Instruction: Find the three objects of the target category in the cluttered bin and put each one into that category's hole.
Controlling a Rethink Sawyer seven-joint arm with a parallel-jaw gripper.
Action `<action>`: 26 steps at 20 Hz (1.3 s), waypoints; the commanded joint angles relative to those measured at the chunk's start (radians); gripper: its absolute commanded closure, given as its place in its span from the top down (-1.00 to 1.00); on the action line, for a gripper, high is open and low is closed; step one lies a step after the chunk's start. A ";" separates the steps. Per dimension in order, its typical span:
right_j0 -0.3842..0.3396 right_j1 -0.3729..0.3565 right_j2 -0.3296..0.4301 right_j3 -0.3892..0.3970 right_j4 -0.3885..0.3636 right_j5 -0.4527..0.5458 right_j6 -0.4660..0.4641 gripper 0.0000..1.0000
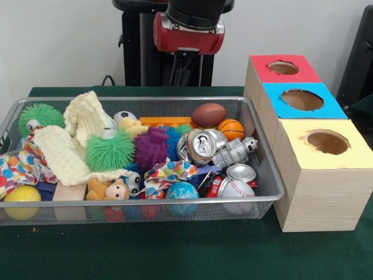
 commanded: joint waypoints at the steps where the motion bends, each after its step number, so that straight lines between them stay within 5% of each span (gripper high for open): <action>1: -0.063 0.015 0.024 0.135 -0.003 -0.080 -0.046 -1.00; 13: -0.032 0.029 0.032 0.087 0.010 -0.010 -0.025 -1.00; 22: -0.162 0.155 0.051 0.046 -0.091 -0.162 -0.165 -1.00; 23: -0.171 0.163 0.053 0.034 -0.108 -0.156 -0.181 1.00; 26: -0.187 0.172 0.054 0.031 -0.133 -0.174 -0.203 1.00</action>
